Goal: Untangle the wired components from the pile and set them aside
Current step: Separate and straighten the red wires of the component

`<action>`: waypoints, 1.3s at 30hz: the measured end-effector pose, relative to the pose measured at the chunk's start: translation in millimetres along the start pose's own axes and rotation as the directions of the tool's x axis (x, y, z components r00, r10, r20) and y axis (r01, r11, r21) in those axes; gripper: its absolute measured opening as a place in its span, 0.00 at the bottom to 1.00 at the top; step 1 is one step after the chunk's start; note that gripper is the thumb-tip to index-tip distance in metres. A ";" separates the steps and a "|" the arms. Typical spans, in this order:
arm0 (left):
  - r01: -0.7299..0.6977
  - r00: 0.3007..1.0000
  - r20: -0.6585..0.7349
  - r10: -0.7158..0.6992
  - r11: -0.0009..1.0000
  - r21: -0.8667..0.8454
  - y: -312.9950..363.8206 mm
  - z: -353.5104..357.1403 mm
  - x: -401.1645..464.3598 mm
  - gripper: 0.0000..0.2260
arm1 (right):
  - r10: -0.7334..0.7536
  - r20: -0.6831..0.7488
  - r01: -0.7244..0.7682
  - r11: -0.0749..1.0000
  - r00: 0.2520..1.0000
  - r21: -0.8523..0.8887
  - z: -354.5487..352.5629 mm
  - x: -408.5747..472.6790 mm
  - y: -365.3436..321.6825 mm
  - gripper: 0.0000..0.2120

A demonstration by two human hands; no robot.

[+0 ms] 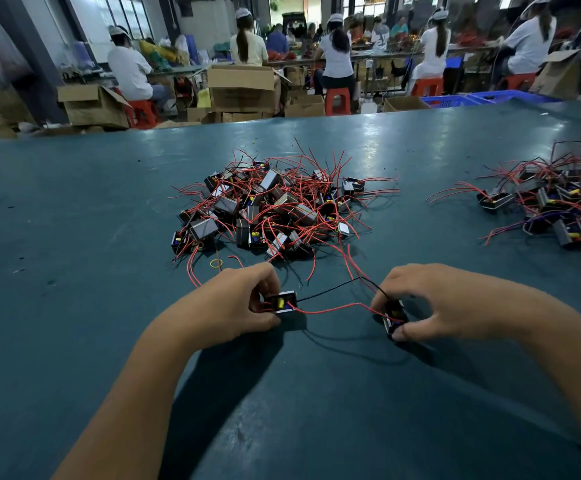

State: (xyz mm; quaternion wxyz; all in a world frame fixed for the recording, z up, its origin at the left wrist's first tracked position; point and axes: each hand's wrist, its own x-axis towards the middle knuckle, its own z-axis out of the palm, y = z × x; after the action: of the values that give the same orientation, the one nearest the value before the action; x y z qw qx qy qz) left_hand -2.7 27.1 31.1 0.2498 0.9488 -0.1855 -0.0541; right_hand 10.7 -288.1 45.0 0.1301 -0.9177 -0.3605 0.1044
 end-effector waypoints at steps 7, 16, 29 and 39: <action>0.000 0.997 0.074 0.005 0.997 -0.075 -3.3 6.9 3.6 0.13 | 0.015 -0.084 -0.018 0.999 0.996 -0.036 9.6 8.9 9.2 0.14; -0.017 0.994 0.108 0.021 0.999 -0.035 0.8 10.1 2.7 0.04 | 0.022 -0.094 -0.026 0.999 0.995 -0.045 15.6 11.8 16.3 0.17; 0.005 1.000 0.008 -0.001 0.784 -0.621 7.3 13.6 5.8 0.14 | 0.074 -0.172 -0.068 0.997 0.982 0.037 12.0 10.4 14.2 0.16; 0.040 0.993 -0.031 -0.117 0.561 -0.827 26.9 30.6 13.4 0.03 | 0.068 -0.199 -0.054 0.996 0.978 0.076 12.1 11.0 9.8 0.15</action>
State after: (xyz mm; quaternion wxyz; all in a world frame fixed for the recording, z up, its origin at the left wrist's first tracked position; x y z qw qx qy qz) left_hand -4.9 -13.5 17.6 0.6683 0.7312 -0.0861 -0.1064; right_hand 21.3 -285.4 29.4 0.1946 -0.9291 -0.3132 0.0274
